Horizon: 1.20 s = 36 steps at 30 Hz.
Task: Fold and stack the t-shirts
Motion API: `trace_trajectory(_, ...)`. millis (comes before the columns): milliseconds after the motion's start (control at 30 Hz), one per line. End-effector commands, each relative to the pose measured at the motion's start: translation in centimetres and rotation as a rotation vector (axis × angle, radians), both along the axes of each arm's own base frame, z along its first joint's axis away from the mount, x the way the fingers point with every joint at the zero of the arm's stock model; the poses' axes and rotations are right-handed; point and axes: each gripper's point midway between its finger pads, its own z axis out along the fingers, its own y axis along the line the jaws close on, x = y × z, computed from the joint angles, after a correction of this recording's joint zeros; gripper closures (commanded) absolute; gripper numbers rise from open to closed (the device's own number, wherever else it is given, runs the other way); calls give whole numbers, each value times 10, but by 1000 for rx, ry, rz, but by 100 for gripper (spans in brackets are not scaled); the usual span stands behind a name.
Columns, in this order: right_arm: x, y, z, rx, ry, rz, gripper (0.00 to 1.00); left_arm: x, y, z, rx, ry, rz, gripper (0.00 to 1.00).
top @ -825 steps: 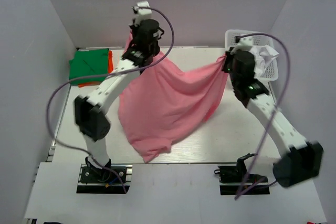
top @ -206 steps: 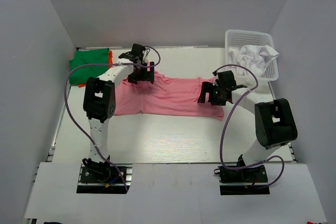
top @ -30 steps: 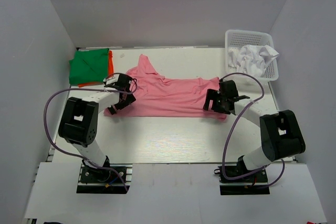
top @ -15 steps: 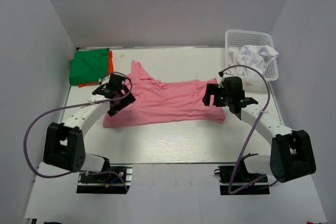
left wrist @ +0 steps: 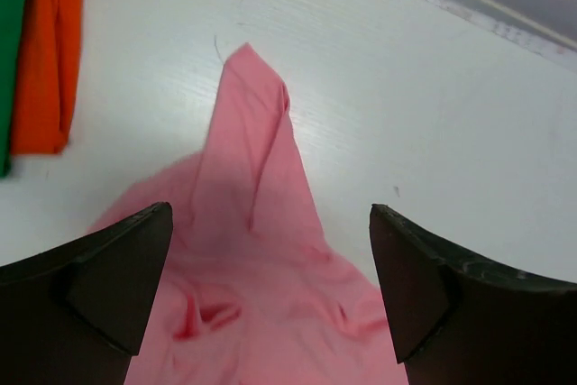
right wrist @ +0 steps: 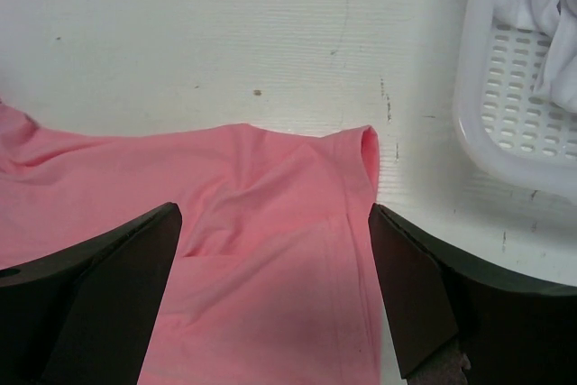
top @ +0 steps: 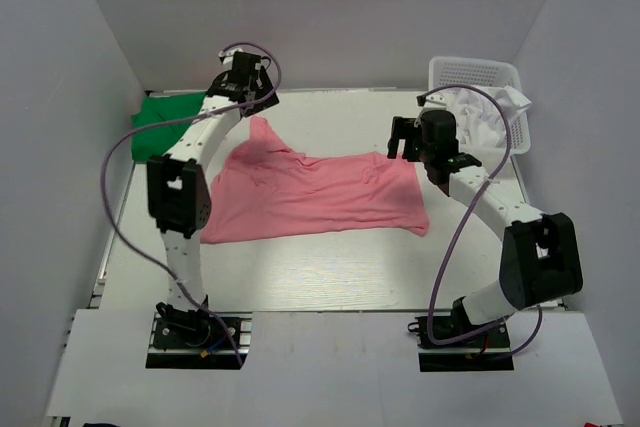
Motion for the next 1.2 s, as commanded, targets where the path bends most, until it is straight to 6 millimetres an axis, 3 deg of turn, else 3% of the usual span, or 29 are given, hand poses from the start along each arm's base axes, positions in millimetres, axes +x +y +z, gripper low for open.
trace_trajectory(0,26,-8,22,-35,-71,-62,10,39,9,-21,148,45,-37,0)
trace_trajectory(67,31,-5,11,-50,-37,-57,10,58,10,-35,162,64,-38,0)
trace_trajectory(100,37,-6,18,-50,-46,-62,10,77,12,-20,148,4,-23,0)
trace_trajectory(133,38,-4,7,-60,-15,-60,10,84,16,-47,164,41,-23,0)
trace_trajectory(167,43,-4,12,-63,-26,-64,10,94,11,-48,144,5,-34,0)
trace_trajectory(233,47,-4,2,-80,-3,-67,10,102,20,-65,125,-7,-29,0)
trace_trajectory(300,49,-6,-2,-99,20,-78,10,108,11,-73,96,-50,-67,0)
trace_trajectory(333,51,-8,-14,-113,48,-80,10,109,11,-72,94,-60,-67,0)
trace_trajectory(400,54,-10,-24,-132,78,-91,10,111,12,-96,87,-16,-77,0)
trace_trajectory(433,60,-8,-18,-133,67,-93,10,110,13,-105,91,6,-78,0)
trace_trajectory(500,61,-9,-37,-154,115,-94,10,111,14,-120,102,25,-70,0)
trace_trajectory(533,66,-16,-36,-151,115,-113,10,112,14,-135,105,43,-71,2)
trace_trajectory(600,65,-5,-53,-155,153,-93,10,115,14,-141,106,47,-71,5)
trace_trajectory(700,71,-9,-67,-173,182,-124,10,115,5,-151,74,52,-107,16)
trace_trajectory(833,81,-5,-82,-166,221,-143,10,106,-3,-166,64,80,-179,44)
trace_trajectory(867,89,-4,-76,-143,206,-160,10,102,-2,-172,66,97,-180,63)
trace_trajectory(900,84,-7,-93,-160,258,-175,10,100,-1,-171,73,101,-186,73)
trace_trajectory(933,85,-7,-96,-152,272,-192,10,96,2,-173,82,111,-178,83)
trace_trajectory(967,86,-5,-98,-138,283,-204,10,94,4,-176,90,119,-171,100)
trace_trajectory(1167,92,-7,-115,-126,338,-279,10,91,7,-159,104,92,-167,100)
